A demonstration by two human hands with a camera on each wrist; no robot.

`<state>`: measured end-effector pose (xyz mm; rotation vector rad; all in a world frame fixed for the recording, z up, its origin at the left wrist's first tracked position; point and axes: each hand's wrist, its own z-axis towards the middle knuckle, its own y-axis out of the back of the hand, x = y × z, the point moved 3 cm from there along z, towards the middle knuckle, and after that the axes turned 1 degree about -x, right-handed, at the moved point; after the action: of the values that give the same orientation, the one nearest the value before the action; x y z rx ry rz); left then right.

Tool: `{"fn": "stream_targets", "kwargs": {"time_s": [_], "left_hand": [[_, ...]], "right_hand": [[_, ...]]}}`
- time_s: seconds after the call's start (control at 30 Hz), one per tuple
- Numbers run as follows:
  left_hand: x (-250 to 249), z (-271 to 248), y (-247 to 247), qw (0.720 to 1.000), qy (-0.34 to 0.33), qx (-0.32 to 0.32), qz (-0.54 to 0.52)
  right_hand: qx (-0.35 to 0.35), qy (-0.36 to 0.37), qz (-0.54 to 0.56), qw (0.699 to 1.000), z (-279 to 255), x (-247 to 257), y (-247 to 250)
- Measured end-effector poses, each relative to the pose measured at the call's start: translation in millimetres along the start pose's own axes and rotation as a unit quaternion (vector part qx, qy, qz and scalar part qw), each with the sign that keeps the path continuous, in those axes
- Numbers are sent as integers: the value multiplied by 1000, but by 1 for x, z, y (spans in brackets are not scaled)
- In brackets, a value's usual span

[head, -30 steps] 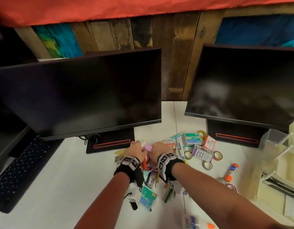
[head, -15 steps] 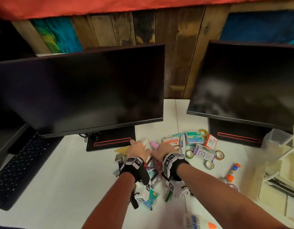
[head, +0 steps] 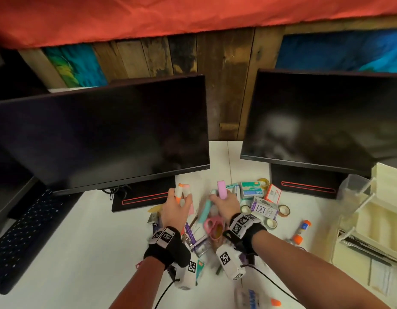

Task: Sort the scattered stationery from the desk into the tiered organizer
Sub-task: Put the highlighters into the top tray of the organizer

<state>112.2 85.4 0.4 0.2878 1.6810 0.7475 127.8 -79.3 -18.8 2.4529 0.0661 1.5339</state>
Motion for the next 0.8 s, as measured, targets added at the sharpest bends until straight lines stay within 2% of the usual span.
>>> {"fn": "stream_targets", "kwargs": {"time_s": [0.13, 0.27, 0.33, 0.4, 0.5, 0.63, 0.73, 0.8], "left_hand": [[-32, -29, 0, 999, -21, -22, -40], [-88, -63, -20, 992, -59, -6, -111], [-127, -80, -41, 981, -63, 45, -176], [-168, -95, -67, 964, -48, 130, -227], [-225, -118, -108, 937, -40, 256, -236], [-281, -144, -168, 902, -87, 372, -203], [-311, -161, -212, 866, -83, 459, -181], [-326, -169, -237, 851, -89, 502, -126]], "right_hand": [[26, 9, 84, 996, -29, 14, 53], [11, 1, 161, 987, -62, 26, 129], [0, 8, 181, 983, -76, 29, 174], [-15, 21, 210, 977, -88, 33, 220], [-54, 40, 237, 969, -102, 34, 292], [-164, 66, 229, 957, -108, 23, 389], [-241, 68, 222, 942, -107, 9, 450], [-265, 52, 214, 939, -103, -2, 478]]}}
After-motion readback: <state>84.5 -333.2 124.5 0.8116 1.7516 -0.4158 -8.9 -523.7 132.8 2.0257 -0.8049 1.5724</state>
